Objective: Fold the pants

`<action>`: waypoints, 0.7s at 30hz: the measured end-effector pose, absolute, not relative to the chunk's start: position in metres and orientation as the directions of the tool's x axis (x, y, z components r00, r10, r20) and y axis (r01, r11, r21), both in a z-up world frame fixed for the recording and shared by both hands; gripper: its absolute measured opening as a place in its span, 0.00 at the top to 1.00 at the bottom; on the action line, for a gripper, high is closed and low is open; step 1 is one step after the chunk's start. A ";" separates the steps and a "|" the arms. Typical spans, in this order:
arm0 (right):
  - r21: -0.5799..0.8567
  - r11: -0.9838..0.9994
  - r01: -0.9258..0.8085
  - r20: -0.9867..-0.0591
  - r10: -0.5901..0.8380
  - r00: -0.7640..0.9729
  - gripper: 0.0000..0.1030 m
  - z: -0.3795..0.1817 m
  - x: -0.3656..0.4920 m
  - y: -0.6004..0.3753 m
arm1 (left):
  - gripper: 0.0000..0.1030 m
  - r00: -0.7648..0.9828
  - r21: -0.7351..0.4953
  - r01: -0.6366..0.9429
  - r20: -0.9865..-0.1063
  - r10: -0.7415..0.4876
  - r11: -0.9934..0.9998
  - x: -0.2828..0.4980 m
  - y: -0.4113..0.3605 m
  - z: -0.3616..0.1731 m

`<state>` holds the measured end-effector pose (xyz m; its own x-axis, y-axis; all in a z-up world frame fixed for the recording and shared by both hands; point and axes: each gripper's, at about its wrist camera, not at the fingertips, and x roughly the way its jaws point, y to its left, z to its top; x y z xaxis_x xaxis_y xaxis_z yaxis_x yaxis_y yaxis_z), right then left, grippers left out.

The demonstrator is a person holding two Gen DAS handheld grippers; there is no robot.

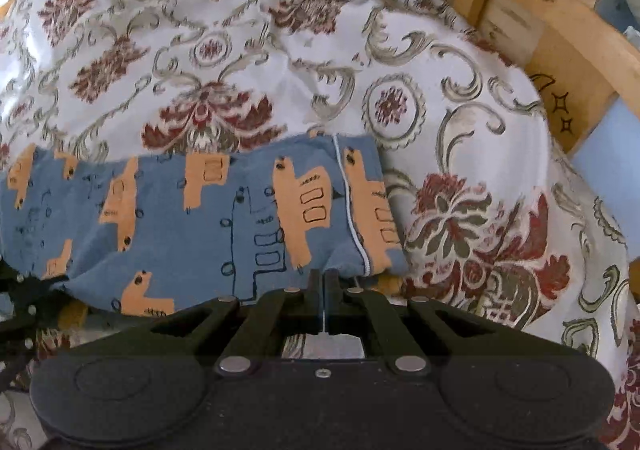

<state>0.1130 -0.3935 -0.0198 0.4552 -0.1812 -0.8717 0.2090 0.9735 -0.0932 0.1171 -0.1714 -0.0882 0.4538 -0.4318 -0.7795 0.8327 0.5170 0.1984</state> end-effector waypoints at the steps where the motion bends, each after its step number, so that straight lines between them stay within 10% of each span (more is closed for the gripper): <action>1: -0.093 0.975 0.204 -0.881 -0.176 0.440 1.00 -0.022 0.114 -0.394 | 0.96 0.449 0.198 0.835 -0.784 -0.428 0.514 0.117 -0.172 -0.090; 7: -0.074 0.977 0.202 -0.929 -0.141 0.342 0.98 -0.037 0.124 -0.400 | 0.80 0.390 0.129 0.849 -0.808 -0.441 0.513 0.123 -0.167 -0.098; 12: -0.134 0.982 0.132 -0.888 -0.178 0.425 0.59 -0.010 0.108 -0.392 | 0.56 0.342 0.011 0.835 -0.793 -0.504 0.550 0.125 -0.144 -0.080; 21: -0.140 0.977 -0.159 -0.922 -0.070 0.382 0.64 -0.025 0.148 -0.386 | 0.49 0.429 0.024 0.546 -0.867 -0.254 0.838 0.156 -0.063 -0.083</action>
